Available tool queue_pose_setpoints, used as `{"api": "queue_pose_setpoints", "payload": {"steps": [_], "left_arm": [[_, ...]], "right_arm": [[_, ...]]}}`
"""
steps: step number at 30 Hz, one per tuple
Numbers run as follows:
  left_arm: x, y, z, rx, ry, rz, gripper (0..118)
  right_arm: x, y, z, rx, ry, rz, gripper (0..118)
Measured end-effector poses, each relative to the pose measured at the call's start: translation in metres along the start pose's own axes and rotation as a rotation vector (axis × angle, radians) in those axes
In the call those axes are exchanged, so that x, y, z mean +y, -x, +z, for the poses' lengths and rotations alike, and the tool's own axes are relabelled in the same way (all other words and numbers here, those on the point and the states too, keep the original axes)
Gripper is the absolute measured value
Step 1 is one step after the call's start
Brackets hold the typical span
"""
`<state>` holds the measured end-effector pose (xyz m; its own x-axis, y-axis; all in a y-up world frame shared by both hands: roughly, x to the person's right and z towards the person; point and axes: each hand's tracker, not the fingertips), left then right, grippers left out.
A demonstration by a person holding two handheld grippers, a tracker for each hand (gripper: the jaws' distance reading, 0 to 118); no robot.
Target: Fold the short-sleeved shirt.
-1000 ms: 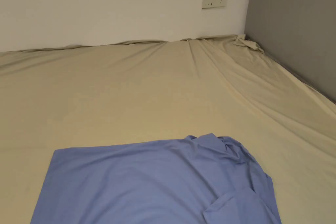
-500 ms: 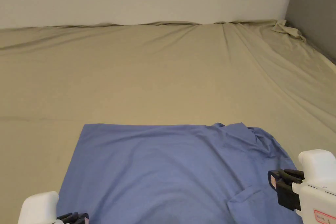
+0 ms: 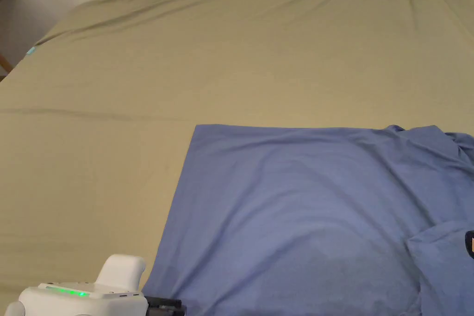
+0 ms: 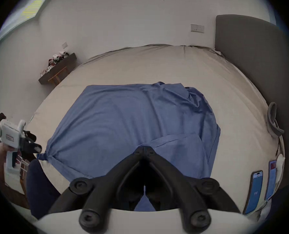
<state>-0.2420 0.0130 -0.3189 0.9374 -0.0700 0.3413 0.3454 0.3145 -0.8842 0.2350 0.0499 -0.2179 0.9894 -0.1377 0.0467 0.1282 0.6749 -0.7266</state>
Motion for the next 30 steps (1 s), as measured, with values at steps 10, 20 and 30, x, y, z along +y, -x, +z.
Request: {"api": "queue_pose_setpoints", "payload": {"steps": [10,20,30], "left_arm": [[-0.032,-0.016,-0.044,-0.115,0.041,0.061,38],[-0.031,0.006,-0.030,-0.268,-0.004,0.232,10],[-0.029,0.005,-0.026,-0.340,-0.011,0.253,10]], "right_arm": [[-0.025,-0.035,0.025,-0.155,0.112,0.022,2],[-0.079,-0.106,0.030,-0.155,0.193,-0.216,117],[-0.111,-0.110,-0.014,-0.060,0.398,-0.489,11]]}}
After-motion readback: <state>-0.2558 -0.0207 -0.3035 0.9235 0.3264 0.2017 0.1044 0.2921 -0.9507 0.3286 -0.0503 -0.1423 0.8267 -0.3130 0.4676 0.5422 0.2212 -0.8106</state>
